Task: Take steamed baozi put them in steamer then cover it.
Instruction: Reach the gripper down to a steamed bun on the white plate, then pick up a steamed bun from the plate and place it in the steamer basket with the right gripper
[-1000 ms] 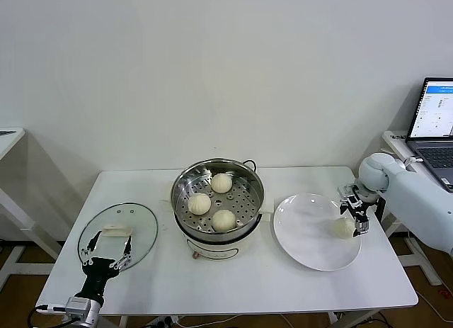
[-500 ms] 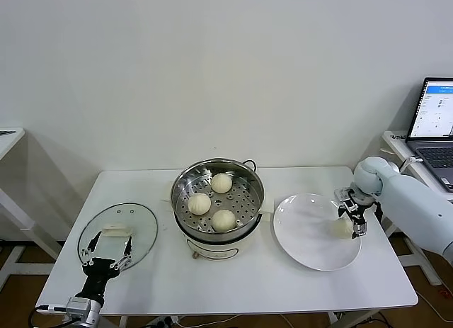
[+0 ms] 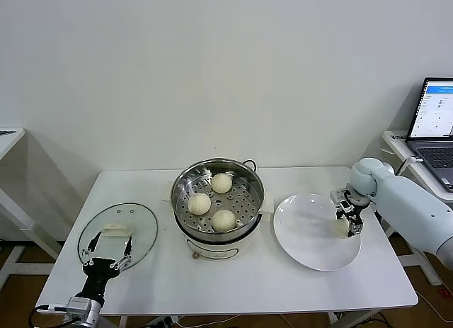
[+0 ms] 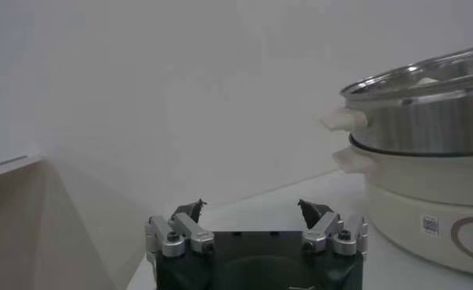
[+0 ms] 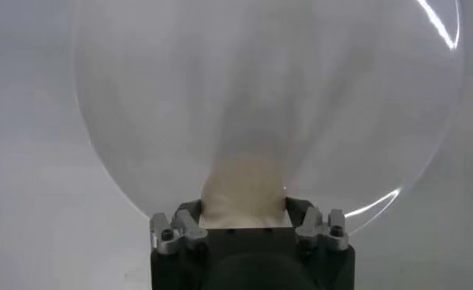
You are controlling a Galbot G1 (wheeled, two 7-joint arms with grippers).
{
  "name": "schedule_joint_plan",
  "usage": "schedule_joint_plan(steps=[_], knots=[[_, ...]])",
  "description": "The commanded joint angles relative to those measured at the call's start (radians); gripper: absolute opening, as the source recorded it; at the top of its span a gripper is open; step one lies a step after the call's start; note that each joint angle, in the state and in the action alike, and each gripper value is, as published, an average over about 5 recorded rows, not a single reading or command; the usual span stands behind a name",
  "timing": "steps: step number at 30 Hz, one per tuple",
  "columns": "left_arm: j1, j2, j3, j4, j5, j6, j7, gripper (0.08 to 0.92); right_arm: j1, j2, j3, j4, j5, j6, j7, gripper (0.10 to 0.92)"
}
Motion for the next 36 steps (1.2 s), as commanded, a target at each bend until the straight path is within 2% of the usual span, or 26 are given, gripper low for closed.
schedule_joint_plan(steps=[1,9,20,27,36], knots=[[-0.001,0.000,0.002,0.001,0.001,0.000,0.001,0.823,-0.002,0.003,0.006,-0.004,-0.010,0.006,0.001,0.679],[0.001,0.000,0.003,-0.011,0.001,0.003,-0.001,0.823,0.045,-0.035,-0.021,0.041,0.081,-0.020,-0.009,0.679],[0.000,0.001,0.012,-0.024,0.002,0.005,-0.006,0.823,0.479,-0.122,-0.442,0.283,0.498,-0.233,0.015,0.679],[0.003,0.005,0.004,-0.028,-0.002,0.003,0.000,0.823,0.773,-0.068,-0.704,0.442,0.717,-0.351,0.048,0.679],[-0.001,0.012,-0.002,-0.029,-0.012,0.001,0.008,0.823,0.885,0.082,-0.781,0.489,0.875,-0.446,0.090,0.679]])
